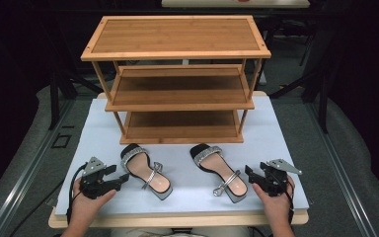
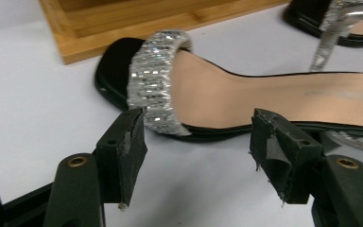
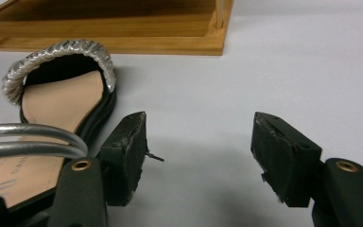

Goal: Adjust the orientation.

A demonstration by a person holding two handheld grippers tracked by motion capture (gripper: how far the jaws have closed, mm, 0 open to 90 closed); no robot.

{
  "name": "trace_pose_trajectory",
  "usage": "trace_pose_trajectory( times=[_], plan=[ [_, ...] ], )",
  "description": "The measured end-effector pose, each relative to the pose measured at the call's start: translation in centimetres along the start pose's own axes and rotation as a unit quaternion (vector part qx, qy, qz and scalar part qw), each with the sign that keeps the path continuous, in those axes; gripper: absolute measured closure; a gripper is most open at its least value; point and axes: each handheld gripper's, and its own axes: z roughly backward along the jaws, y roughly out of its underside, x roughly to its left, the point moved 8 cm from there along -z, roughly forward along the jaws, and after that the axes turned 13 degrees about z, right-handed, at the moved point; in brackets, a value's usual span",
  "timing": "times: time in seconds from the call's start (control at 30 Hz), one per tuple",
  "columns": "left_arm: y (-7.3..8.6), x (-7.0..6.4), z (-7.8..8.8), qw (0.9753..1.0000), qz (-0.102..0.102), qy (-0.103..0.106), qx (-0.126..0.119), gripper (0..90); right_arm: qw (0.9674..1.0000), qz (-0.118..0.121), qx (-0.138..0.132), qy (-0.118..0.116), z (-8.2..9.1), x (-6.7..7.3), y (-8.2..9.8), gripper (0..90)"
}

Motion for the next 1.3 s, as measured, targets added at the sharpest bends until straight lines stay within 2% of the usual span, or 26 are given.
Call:
trace_pose_trajectory(
  times=[0.13,0.3,0.37,0.53,0.77,0.9,1.03,1.17,1.2,1.3],
  plan=[
    [-0.1,-0.4,0.0,1.0,-0.006,0.007,-0.004,39.6,0.9998,-0.004,-0.018,0.004,-0.1,-0.1,-0.2,36.9],
    [0.1,-0.6,-0.1,0.9999,-0.002,0.013,0.01,42.4,0.9999,-0.004,-0.013,0.006,-0.2,-0.1,-0.1,36.5],
    [0.3,-0.6,-0.2,0.9998,-0.007,0.009,0.016,42.4,0.9999,-0.013,-0.01,0.004,-0.4,-0.3,0.0,38.4],
    [0.3,-0.8,0.0,0.9998,-0.009,0.001,0.019,42.4,0.9998,-0.017,0.003,-0.001,-0.4,-0.4,0.3,38.6],
    [0.4,-0.8,-0.1,0.9997,0.003,0.002,0.022,43.2,0.9999,-0.012,0.004,-0.004,-0.6,-0.2,0.3,38.6],
    [0.1,-1.2,0.1,0.9996,0.018,0.013,0.016,43.8,0.9999,-0.012,0.009,-0.004,-0.6,-0.2,0.4,38.6],
    [-0.3,-2.0,0.7,0.9995,0.019,0.023,0.009,43.7,0.9999,-0.008,0.0,-0.007,-0.6,-0.1,0.2,38.6],
    [-0.7,-3.6,1.6,0.9991,0.013,0.041,0.0,43.7,0.9999,-0.006,-0.002,-0.009,-0.6,0.0,0.2,38.6],
    [-0.7,-3.6,1.6,0.9991,0.013,0.041,0.0,43.7,0.9999,-0.006,-0.002,-0.009,-0.6,0.0,0.2,38.6],
    [-1.0,-5.2,2.7,0.9983,-0.001,0.057,-0.009,43.8,0.9999,-0.009,0.001,-0.008,-0.5,-0.1,0.3,38.6]
  ],
)
